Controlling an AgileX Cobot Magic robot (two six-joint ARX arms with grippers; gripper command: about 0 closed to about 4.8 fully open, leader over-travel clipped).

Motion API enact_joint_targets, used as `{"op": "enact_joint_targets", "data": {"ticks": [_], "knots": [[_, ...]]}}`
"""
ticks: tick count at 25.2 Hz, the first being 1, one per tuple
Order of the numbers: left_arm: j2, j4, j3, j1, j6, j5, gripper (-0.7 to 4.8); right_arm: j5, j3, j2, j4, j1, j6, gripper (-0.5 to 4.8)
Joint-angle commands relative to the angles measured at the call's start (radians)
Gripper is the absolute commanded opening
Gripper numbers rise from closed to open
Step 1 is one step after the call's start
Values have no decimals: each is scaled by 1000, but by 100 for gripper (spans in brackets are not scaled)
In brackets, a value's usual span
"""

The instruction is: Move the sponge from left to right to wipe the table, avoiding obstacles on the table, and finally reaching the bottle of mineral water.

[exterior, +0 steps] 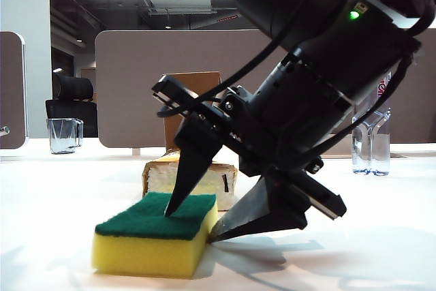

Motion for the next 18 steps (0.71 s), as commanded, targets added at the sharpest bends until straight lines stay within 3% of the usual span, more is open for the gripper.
{"op": "enact_joint_targets", "data": {"ticks": [1,2,8,12,18], "knots": [[-1,13,6,0,3,4,301,3,-19,26,-111,1,11,210],[-1,13,6,0,3,4,301,3,-19,26,-111,1,11,171],[-1,13,6,0,3,4,301,-1,-19,26,-116,1,11,127],[-1,13,6,0,3,4,301,-14,-19,26,-117,0,11,35],[-1,13,6,0,3,4,301,-14,-19,26,-123,0,11,-9]]}}
